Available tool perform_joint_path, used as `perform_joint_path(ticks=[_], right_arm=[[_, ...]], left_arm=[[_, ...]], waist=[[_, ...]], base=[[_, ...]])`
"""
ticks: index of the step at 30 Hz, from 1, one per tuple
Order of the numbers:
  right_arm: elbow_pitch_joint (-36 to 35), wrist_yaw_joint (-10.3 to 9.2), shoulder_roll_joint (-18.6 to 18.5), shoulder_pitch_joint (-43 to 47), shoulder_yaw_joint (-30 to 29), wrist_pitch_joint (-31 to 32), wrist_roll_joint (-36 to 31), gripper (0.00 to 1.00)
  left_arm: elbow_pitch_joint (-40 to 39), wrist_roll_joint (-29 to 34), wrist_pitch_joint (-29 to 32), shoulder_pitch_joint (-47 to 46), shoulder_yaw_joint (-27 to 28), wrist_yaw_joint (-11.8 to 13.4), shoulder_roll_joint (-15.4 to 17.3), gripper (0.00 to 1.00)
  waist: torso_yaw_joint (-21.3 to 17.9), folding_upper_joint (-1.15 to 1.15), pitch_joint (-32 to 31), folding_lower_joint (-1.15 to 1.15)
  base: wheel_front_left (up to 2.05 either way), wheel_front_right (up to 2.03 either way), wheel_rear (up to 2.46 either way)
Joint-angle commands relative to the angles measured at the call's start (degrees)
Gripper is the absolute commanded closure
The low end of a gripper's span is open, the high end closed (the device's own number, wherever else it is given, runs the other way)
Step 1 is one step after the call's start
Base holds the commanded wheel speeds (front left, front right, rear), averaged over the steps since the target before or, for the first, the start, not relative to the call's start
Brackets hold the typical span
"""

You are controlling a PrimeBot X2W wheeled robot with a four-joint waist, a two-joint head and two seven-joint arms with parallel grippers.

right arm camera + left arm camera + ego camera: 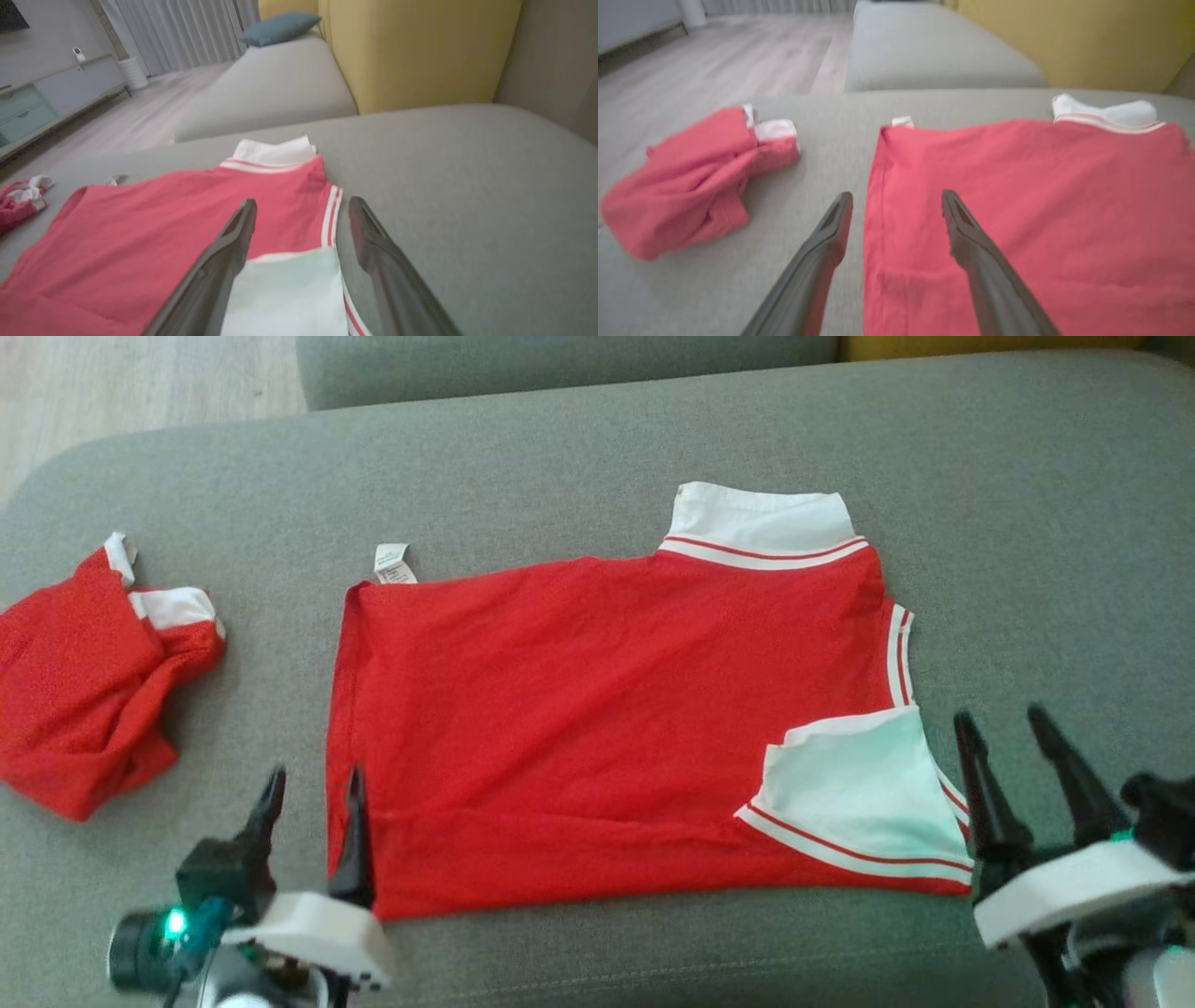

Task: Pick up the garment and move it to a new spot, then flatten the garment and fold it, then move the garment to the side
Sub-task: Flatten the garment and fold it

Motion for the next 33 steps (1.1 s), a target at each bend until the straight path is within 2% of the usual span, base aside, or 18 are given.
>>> perform_joint_path(ticks=[1,4,9,20,26,33], right_arm=[[-2.63,-0.04,-0.29,-2.37,1.13,-0.52,-0.42,0.00],[-5.48,-0.04,-0.01,-3.52,2.08,-0.35,-0.96,0.00],[-7.34,-0.04,0.07,-4.48,2.95,0.26,-1.17,0.00],[-7.60,-0.04,0.35,-4.88,2.91,1.15,-0.83,0.00],[-7.74,-0.04,0.54,-6.18,3.39,1.33,-0.27,0.00],[-6.32,-0.04,0.49,-8.58,5.06,0.79,0.76,0.00]], left_arm=[[-2.25,0.57,-0.92,-3.42,2.61,0.19,0.29,0.00],[-3.45,2.74,-3.17,-4.96,2.50,1.16,0.30,0.00],[-4.43,5.11,-3.52,-6.30,2.17,2.27,1.08,0.00],[-3.71,5.48,-2.79,-8.14,1.97,2.64,1.36,0.00],[3.13,3.51,0.38,-19.19,1.50,-2.16,0.99,0.00],[21.48,0.93,6.17,-35.32,0.92,-8.93,0.53,0.00]], waist=[[0.04,0.00,-0.08,0.00],[0.12,0.00,-0.39,0.00],[0.18,0.00,-0.51,0.00],[0.52,0.00,1.29,0.00],[0.37,0.00,5.30,0.00],[-1.91,0.00,10.04,0.00]], base=[[0.00,0.00,0.00],[0.00,0.00,0.00],[0.00,0.00,0.00],[0.00,0.00,0.00],[0.00,0.00,0.00],[0.00,0.00,0.00]])
